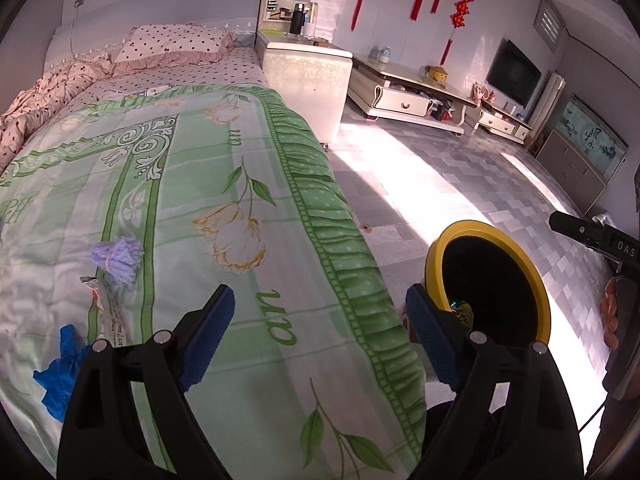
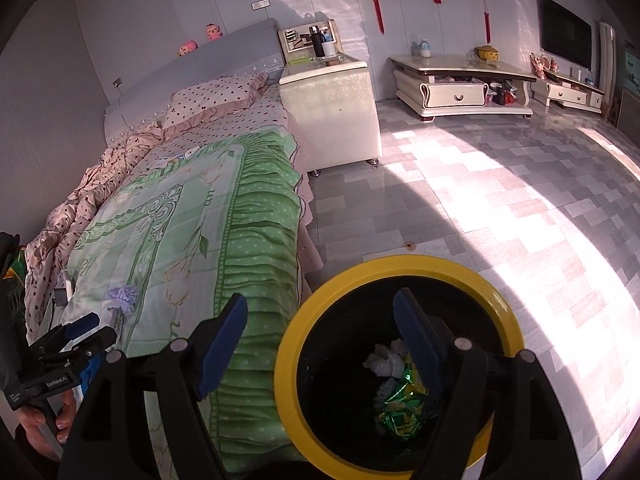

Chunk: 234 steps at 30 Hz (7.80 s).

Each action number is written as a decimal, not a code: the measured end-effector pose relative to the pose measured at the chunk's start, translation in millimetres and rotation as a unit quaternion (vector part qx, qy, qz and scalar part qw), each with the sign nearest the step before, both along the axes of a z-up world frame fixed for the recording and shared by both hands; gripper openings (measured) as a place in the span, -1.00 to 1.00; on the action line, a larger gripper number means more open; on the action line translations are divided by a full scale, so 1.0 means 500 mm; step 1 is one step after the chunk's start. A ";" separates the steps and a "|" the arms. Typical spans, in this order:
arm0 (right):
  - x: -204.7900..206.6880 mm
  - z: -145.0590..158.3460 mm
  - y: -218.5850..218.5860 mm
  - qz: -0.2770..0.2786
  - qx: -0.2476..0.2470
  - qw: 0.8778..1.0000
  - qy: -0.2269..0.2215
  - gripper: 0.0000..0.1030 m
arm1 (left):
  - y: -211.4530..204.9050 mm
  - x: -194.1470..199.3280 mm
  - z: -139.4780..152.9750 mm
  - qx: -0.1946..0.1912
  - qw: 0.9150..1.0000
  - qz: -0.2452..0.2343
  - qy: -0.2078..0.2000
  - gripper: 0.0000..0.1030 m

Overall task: Collect trash
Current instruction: 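Move both tools back over the bed toward the blue glove and yarn ball, then grasp the blue glove with the left tool while the right tool grasps the lilac yarn ball, then carry the blue glove and lilac yarn ball over the yellow-rimmed bin, then open the left tool and right tool to drop both items into the bin, then move both tools back over the bed toward the orange peel and wrapper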

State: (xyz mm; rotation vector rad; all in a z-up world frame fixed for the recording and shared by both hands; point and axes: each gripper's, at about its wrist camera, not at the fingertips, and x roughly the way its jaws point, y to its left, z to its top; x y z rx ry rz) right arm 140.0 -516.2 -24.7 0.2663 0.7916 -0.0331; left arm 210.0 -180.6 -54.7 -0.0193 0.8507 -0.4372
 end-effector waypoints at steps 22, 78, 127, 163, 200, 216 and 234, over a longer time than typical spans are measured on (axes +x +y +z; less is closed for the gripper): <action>0.160 0.013 0.384 0.163 -0.008 0.987 0.001 0.47 | 0.404 0.019 -0.067 0.051 0.990 0.129 0.036 0.63; 0.428 -0.268 0.827 0.318 -0.034 0.943 0.087 -0.23 | 0.540 0.084 -0.235 -0.046 0.981 0.145 0.117 -0.78; 0.103 0.093 0.283 0.152 0.051 0.986 -0.034 -0.23 | 0.185 -0.050 0.151 -0.037 0.997 0.055 -0.027 -0.79; 0.018 -0.050 -0.198 -0.055 0.066 0.996 0.022 -0.21 | -0.445 0.001 -0.021 -0.028 0.989 -0.134 0.059 -0.78; 0.050 -0.017 -0.024 -0.009 0.046 0.999 0.021 0.32 | -0.099 -0.022 0.042 -0.024 0.999 -0.041 0.008 0.35; 0.159 0.021 0.330 0.161 0.056 0.985 0.014 0.32 | 0.273 -0.058 0.039 0.016 0.996 0.083 0.013 0.41; 0.267 -0.122 0.661 0.296 0.056 0.947 0.114 0.32 | 0.483 -0.082 -0.131 0.005 0.982 0.165 0.088 0.41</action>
